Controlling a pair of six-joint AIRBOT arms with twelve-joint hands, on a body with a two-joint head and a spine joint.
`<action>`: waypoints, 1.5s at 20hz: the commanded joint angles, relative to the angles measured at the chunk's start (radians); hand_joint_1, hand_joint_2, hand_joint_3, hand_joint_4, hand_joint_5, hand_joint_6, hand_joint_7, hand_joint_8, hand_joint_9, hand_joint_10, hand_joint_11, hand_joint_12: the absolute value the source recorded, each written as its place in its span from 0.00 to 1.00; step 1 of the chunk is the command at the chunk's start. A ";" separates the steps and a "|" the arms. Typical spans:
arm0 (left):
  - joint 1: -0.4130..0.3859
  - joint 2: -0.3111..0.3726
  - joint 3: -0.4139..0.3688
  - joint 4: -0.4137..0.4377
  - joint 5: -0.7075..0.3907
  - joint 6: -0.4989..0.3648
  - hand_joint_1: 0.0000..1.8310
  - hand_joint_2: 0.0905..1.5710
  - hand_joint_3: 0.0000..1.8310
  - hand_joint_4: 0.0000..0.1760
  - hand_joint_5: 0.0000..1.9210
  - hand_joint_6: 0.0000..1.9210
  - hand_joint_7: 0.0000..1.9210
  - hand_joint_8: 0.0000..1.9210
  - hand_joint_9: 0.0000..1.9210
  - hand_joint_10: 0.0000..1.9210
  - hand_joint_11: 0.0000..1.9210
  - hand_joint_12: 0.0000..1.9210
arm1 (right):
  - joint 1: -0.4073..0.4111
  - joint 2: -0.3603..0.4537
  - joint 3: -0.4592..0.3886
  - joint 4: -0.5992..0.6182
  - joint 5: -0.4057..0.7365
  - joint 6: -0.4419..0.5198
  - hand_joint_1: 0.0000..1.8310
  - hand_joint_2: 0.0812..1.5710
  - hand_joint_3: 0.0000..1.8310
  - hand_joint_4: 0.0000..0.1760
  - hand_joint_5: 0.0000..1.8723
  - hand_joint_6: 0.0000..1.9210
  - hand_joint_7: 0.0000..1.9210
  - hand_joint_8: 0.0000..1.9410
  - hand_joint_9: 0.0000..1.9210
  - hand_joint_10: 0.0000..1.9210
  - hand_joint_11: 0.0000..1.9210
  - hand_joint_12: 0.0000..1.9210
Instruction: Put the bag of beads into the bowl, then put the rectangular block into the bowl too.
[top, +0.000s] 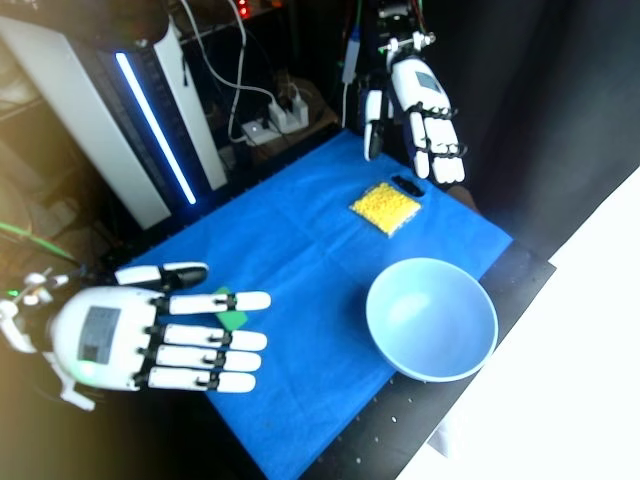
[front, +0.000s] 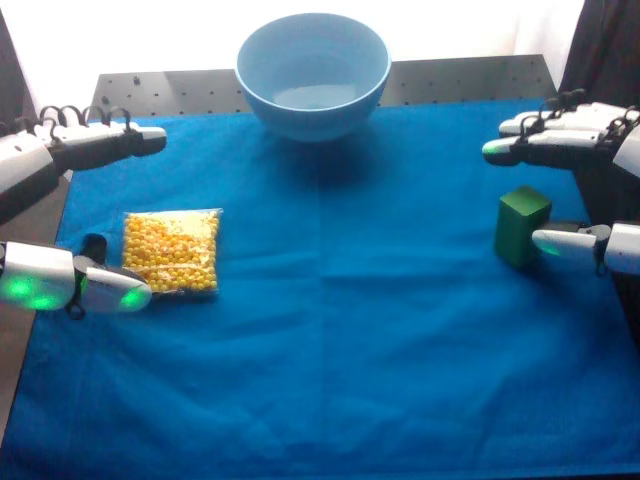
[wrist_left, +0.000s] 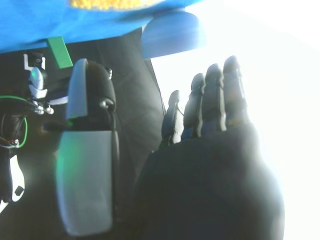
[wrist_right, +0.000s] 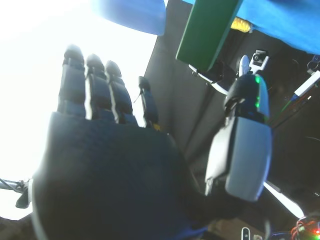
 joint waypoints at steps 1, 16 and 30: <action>-0.017 -0.003 0.006 -0.006 -0.100 -0.003 0.43 0.54 0.00 0.57 0.12 0.00 0.10 0.00 0.06 0.00 0.00 0.17 | 0.008 0.000 0.006 0.029 0.121 0.004 0.46 0.75 0.00 0.31 0.24 0.00 0.18 0.00 0.16 0.00 0.15 0.12; -0.193 -0.133 0.158 0.153 0.286 -0.002 0.42 0.55 0.00 0.00 0.21 0.00 0.21 0.01 0.19 0.01 0.00 0.46 | 0.008 -0.001 0.007 0.019 0.116 0.004 0.36 0.71 0.00 0.59 0.15 0.00 0.12 0.00 0.10 0.00 0.11 0.04; -0.223 -0.169 0.181 0.152 0.353 0.074 0.59 0.62 0.00 0.00 0.39 0.00 0.49 0.01 0.42 0.05 0.05 0.79 | 0.008 0.007 -0.012 -0.007 0.121 0.004 0.36 0.60 0.01 1.00 0.00 0.00 0.00 0.00 0.00 0.00 0.00 0.00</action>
